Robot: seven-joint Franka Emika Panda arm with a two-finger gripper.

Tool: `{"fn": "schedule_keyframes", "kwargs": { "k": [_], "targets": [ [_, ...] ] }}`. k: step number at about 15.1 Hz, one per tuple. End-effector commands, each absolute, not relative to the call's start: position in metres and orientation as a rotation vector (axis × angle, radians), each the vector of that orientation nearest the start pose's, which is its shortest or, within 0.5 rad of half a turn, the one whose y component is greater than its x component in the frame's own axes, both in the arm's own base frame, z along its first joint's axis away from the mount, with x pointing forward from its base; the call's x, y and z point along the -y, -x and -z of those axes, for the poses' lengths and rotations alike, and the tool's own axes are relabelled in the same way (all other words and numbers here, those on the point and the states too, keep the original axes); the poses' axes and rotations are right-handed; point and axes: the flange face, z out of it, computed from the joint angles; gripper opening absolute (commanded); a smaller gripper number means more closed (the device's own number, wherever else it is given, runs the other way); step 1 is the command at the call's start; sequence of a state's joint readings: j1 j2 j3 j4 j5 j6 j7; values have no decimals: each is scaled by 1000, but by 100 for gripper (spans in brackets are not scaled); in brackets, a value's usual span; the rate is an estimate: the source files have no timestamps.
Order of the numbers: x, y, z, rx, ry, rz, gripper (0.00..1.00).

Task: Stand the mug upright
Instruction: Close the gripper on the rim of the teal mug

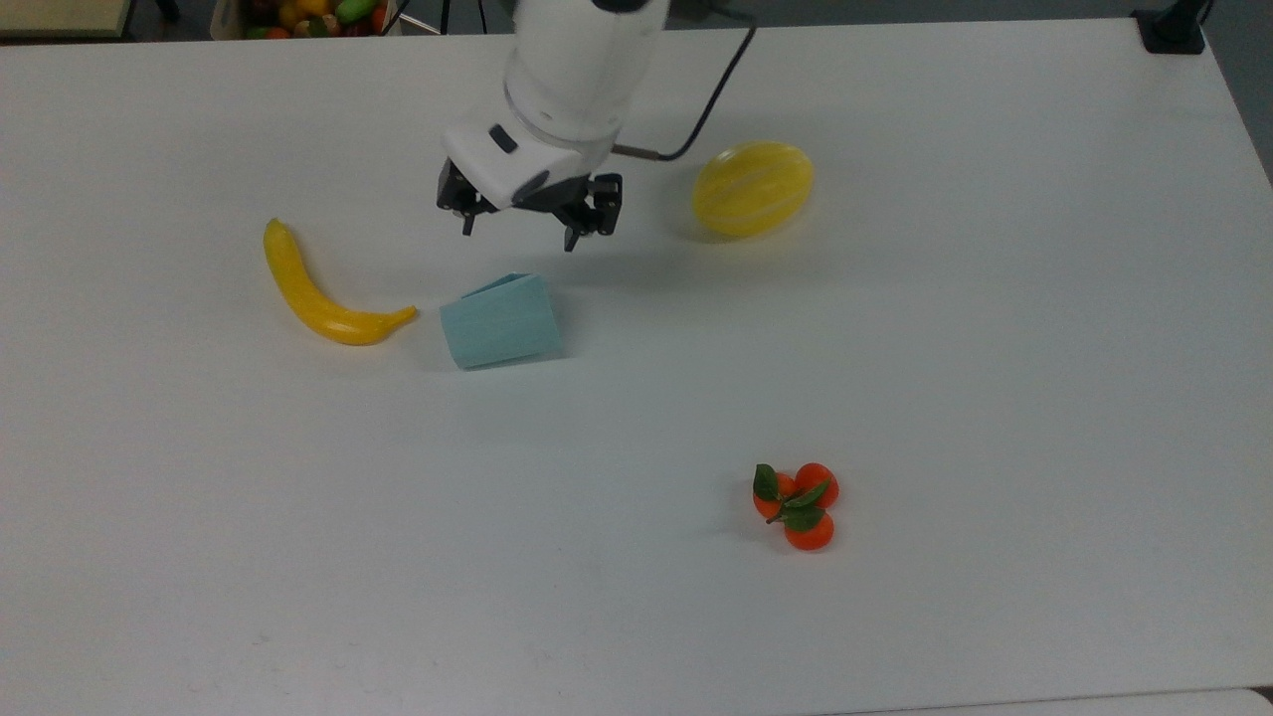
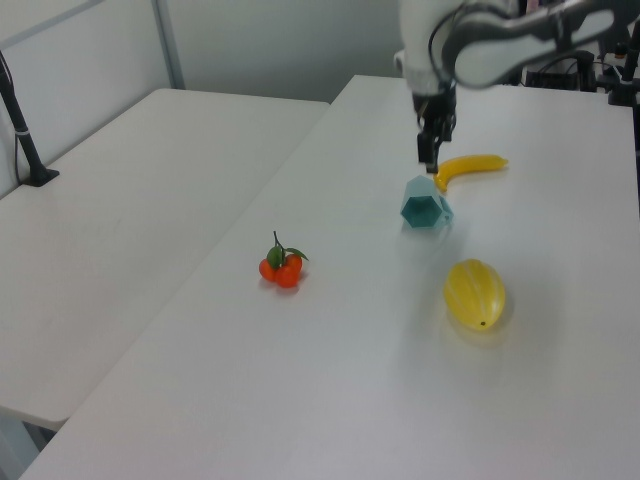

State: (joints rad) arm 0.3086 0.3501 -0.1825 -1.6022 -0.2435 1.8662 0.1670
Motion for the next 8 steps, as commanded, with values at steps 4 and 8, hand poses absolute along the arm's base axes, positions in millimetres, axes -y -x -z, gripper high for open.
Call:
{"fn": "schedule_keyframes", "kwargs": {
  "k": [4, 8],
  "targets": [
    [-96, -664, -356, 148, 3655, 61, 100],
    [-106, -663, -347, 219, 3704, 80, 94]
  ]
}}
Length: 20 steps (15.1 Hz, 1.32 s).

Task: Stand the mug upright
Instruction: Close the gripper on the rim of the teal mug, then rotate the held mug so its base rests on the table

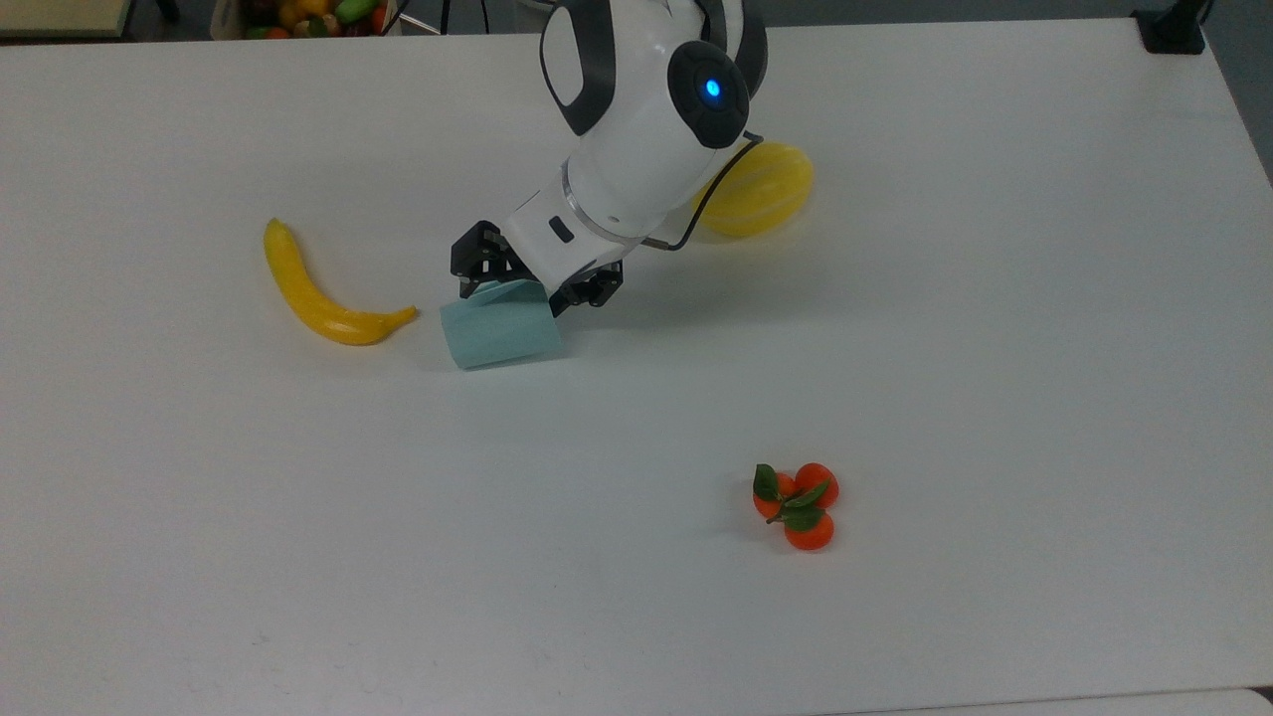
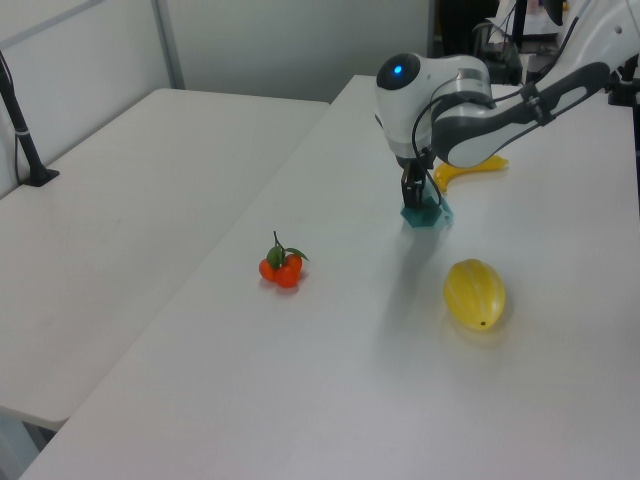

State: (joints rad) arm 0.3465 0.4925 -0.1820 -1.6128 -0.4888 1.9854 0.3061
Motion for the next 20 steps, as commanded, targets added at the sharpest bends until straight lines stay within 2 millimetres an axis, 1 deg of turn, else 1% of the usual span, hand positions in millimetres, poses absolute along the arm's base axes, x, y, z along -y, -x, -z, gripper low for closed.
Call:
{"fn": "schedule_keyframes", "kwargs": {
  "k": [1, 2, 3, 4, 5, 8, 10, 11, 13, 14, 15, 16, 18, 19, 20],
  "targets": [
    [-104, -661, -342, -168, -2550, -46, 89],
    [-102, -660, -339, -185, -2525, -42, 82],
    [-102, -659, -337, -204, -2502, -42, 72],
    [-104, -657, -333, -223, -2488, -39, 58],
    [-104, -657, -333, -232, -2478, -40, 49],
    [-105, -655, -328, -250, -2463, -32, 36],
    [-110, -655, -326, -258, -2465, -31, 21],
    [-114, -655, -328, -262, -2469, -38, 16],
    [-115, -656, -336, -207, -2481, -73, 12],
    [-114, -657, -341, -172, -2491, -90, 8],
    [-112, -658, -344, -155, -2502, -96, 8],
    [-110, -660, -354, -117, -2544, -110, 8],
    [-106, -662, -368, -32, -2664, -130, 7],
    [-102, -663, -379, 9, -2713, -146, 7],
    [-95, -664, -382, 32, -2749, -139, 9]
  ]
}}
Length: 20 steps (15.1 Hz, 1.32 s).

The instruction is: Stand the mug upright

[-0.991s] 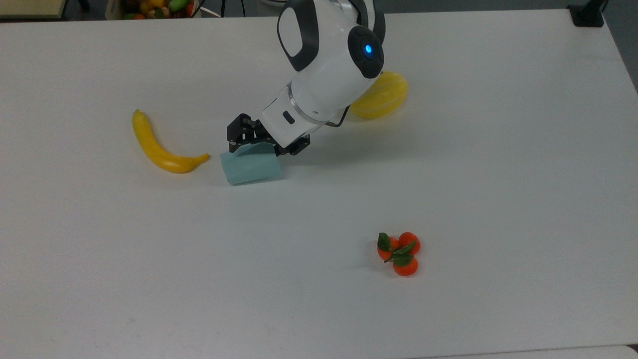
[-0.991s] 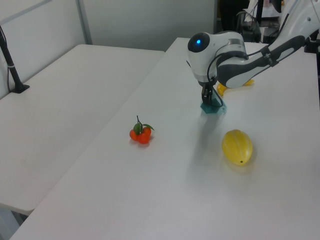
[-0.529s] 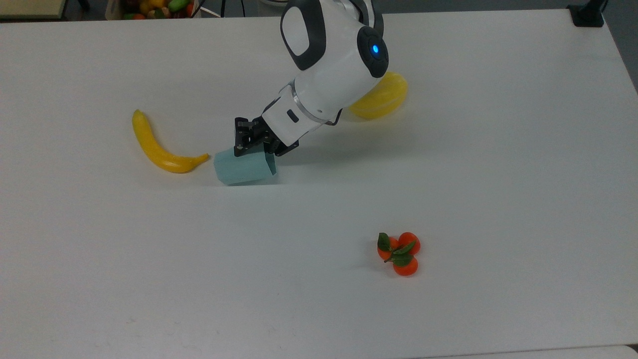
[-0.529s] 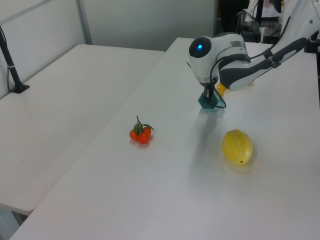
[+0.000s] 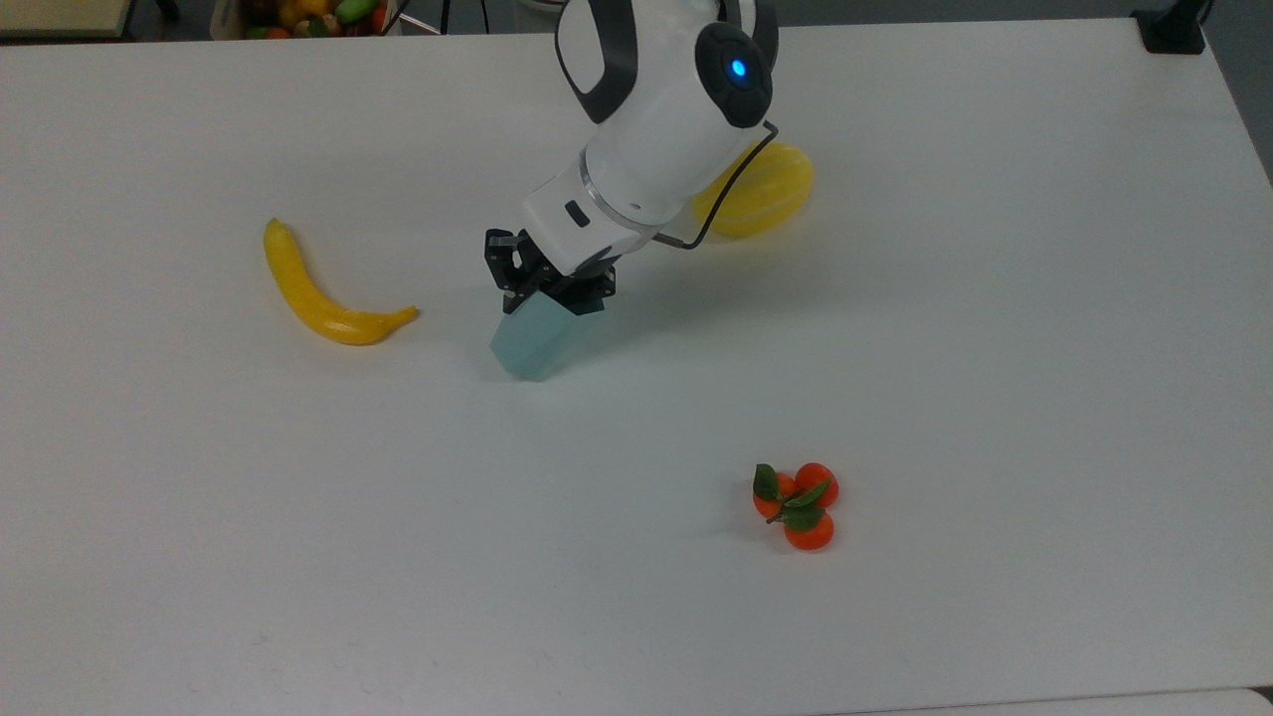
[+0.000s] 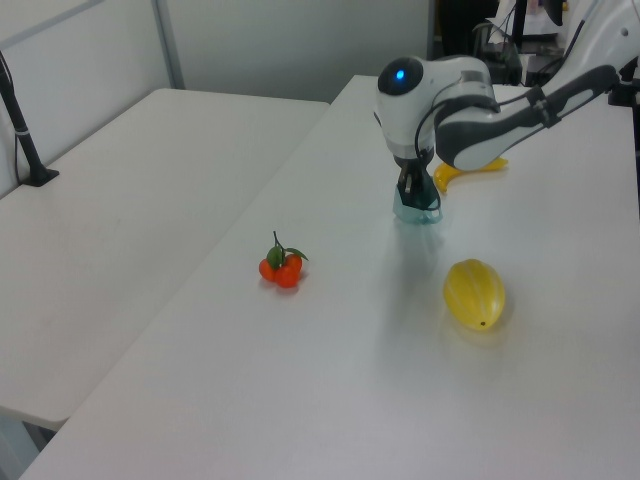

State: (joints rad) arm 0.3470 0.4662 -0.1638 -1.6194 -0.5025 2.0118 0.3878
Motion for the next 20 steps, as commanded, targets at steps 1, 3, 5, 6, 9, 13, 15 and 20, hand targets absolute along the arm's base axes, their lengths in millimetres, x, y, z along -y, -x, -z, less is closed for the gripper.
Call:
{"fn": "schedule_keyframes", "kwargs": {
  "k": [1, 3, 5, 6, 9, 13, 15, 20],
  "targets": [
    [-90, -664, -386, 39, -2784, -129, 11],
    [-81, -664, -390, 48, -2857, -100, 22],
    [-68, -665, -394, 71, -2904, -89, 33],
    [-60, -666, -395, 90, -2913, -86, 36],
    [-44, -666, -400, 130, -2917, -89, 37],
    [-19, -667, -403, 121, -2904, -84, 37],
    [-17, -667, -407, 116, -2906, -89, 37],
    [-1, -660, -447, 197, -2986, -155, 99]
  ]
}}
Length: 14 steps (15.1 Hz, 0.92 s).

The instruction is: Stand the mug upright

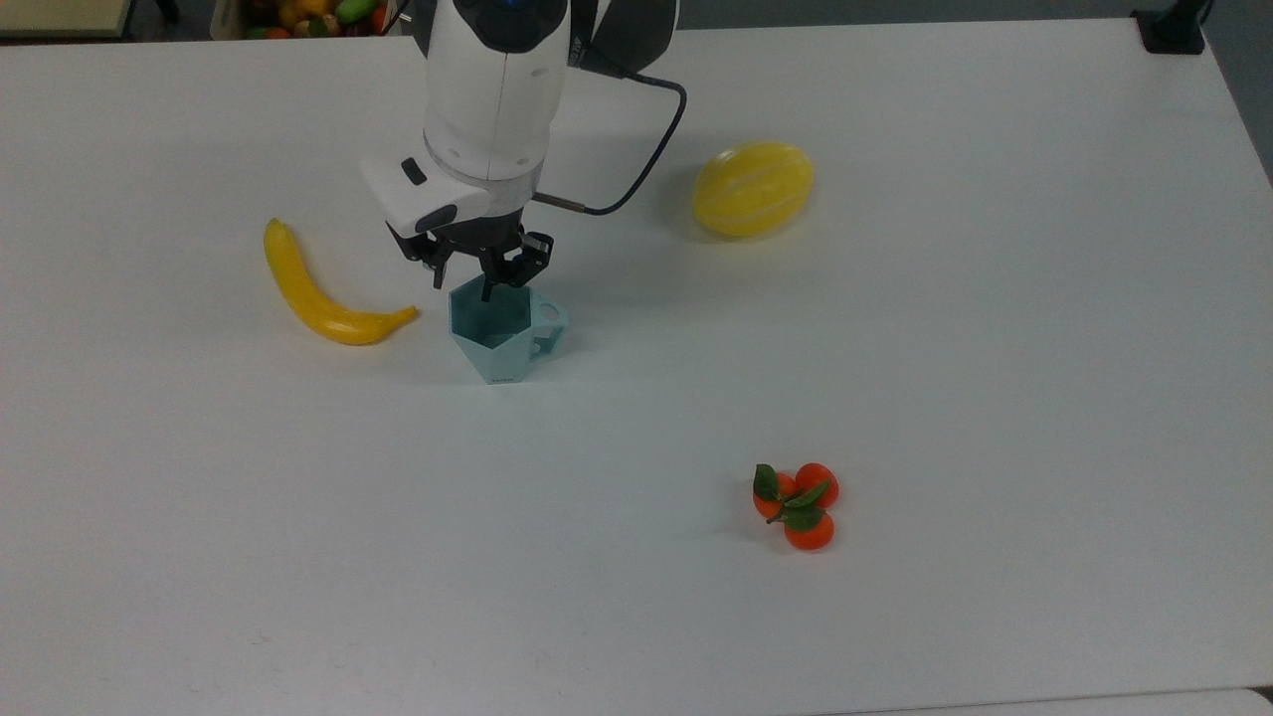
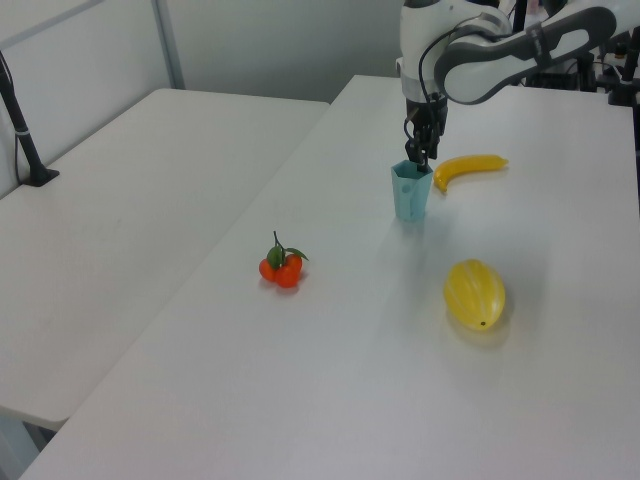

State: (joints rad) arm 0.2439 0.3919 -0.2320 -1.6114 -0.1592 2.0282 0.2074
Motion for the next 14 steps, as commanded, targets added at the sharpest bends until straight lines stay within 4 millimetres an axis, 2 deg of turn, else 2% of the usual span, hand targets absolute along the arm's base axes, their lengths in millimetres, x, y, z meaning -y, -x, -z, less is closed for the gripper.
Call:
{"fn": "schedule_keyframes", "kwargs": {
  "k": [1, 3, 7, 8, 11, 14],
  "targets": [
    [6, -657, -462, -236, 3246, 198, 100],
    [21, -644, -485, -196, 3192, 155, 100],
    [72, -604, -542, -189, 3117, 90, 100],
    [78, -597, -552, -190, 3106, 96, 100],
    [96, -578, -570, -224, 3091, 54, 100],
    [103, -574, -576, -247, 3087, 68, 100]
  ]
}}
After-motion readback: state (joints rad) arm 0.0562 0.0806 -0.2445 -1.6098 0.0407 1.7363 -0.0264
